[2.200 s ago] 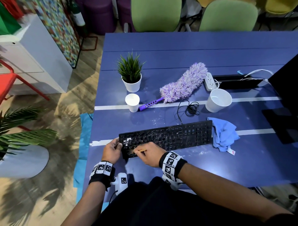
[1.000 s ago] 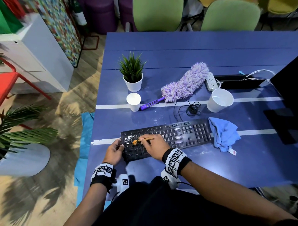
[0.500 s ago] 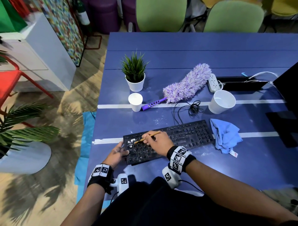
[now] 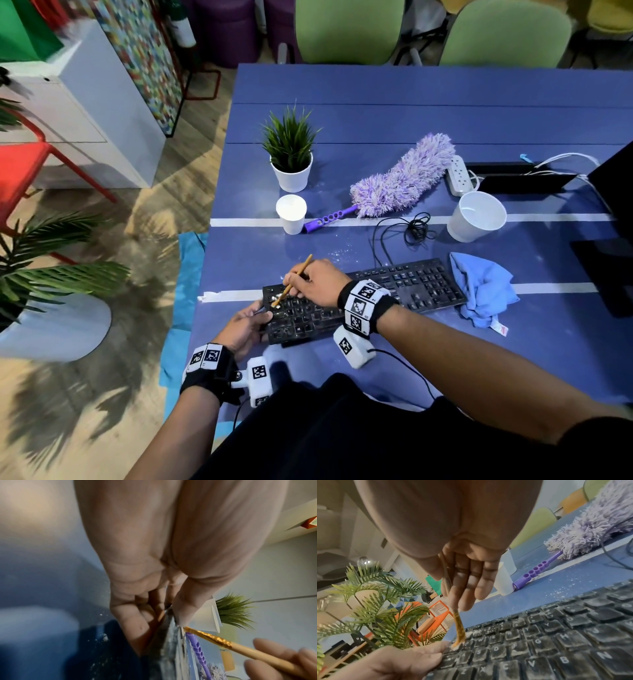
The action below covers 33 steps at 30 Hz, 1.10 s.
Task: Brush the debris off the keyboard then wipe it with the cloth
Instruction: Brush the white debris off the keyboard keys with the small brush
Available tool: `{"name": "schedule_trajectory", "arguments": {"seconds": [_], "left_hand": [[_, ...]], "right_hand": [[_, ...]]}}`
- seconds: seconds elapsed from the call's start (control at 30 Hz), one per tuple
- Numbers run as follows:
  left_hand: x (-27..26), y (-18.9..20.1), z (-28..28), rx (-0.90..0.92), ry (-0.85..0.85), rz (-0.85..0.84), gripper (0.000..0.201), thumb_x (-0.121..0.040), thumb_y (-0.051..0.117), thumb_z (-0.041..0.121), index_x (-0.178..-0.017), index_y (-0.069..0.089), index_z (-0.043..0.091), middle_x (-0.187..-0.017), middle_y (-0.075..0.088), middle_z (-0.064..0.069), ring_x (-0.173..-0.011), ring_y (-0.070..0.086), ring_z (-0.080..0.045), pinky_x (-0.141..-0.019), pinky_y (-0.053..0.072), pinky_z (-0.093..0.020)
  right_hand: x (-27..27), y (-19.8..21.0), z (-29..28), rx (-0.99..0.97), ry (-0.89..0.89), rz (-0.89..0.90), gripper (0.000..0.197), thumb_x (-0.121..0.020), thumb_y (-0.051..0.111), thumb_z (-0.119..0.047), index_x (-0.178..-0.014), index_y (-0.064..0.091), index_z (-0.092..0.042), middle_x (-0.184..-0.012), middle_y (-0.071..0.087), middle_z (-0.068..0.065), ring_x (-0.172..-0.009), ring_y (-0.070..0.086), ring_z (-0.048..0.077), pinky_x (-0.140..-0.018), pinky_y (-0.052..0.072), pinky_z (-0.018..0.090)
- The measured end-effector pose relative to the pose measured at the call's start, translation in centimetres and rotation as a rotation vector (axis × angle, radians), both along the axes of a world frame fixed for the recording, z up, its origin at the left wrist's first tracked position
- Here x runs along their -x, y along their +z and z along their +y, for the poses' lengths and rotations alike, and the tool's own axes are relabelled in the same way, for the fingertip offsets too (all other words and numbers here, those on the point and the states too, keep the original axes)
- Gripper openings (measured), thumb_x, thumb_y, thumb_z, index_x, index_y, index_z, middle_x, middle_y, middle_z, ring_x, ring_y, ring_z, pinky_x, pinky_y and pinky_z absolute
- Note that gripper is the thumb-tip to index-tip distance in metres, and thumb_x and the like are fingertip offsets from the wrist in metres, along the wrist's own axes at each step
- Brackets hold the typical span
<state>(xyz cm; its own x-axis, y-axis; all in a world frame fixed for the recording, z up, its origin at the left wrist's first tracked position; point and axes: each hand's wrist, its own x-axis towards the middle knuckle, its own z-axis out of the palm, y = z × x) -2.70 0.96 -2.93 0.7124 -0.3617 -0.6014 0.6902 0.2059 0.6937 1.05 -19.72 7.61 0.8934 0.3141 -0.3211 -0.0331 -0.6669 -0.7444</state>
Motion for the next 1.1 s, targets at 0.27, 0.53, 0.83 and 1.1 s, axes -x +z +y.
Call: {"name": "schedule_trajectory", "arguments": {"seconds": [0.27, 0.53, 0.83, 1.1], "left_hand": [[0.2, -0.1, 0.2, 0.002, 0.04, 0.071, 0.048, -0.073, 0.067, 0.008, -0.121, 0.066, 0.011, -0.113, 0.068, -0.015, -0.092, 0.059, -0.026, -0.079, 0.047, -0.037], [0.1, 0.2, 0.3, 0.019, 0.014, 0.05, 0.037, -0.076, 0.067, 0.004, -0.112, 0.071, 0.015, -0.108, 0.068, -0.015, -0.083, 0.061, -0.025, -0.066, 0.049, -0.034], [0.6, -0.5, 0.3, 0.011, 0.014, 0.066, 0.032, -0.092, 0.046, -0.007, -0.115, 0.061, 0.01, -0.097, 0.075, -0.006, -0.076, 0.072, -0.016, -0.056, 0.058, -0.029], [0.6, -0.6, 0.3, -0.005, 0.015, 0.086, 0.032, -0.094, 0.043, -0.006, -0.114, 0.06, 0.012, -0.09, 0.074, -0.004, -0.069, 0.07, -0.014, -0.055, 0.058, -0.028]], "right_hand": [[-0.8, -0.6, 0.3, -0.039, -0.058, 0.004, 0.026, -0.099, 0.049, -0.029, -0.094, 0.071, -0.016, -0.084, 0.075, 0.001, -0.083, 0.068, 0.015, -0.09, 0.053, 0.033], [-0.8, -1.1, 0.4, -0.034, -0.074, 0.024, 0.026, -0.1, 0.047, -0.028, -0.097, 0.071, -0.017, -0.088, 0.075, 0.003, -0.087, 0.069, 0.018, -0.087, 0.053, 0.031], [-1.0, -1.3, -0.1, -0.088, -0.179, 0.044, 0.026, -0.099, 0.046, -0.024, -0.089, 0.069, -0.016, -0.08, 0.074, 0.004, -0.071, 0.067, 0.013, -0.077, 0.054, 0.026], [-0.3, -1.9, -0.2, -0.106, -0.218, 0.066, 0.026, -0.099, 0.047, -0.023, -0.088, 0.068, -0.013, -0.083, 0.074, 0.009, -0.068, 0.066, 0.014, -0.076, 0.053, 0.025]]}}
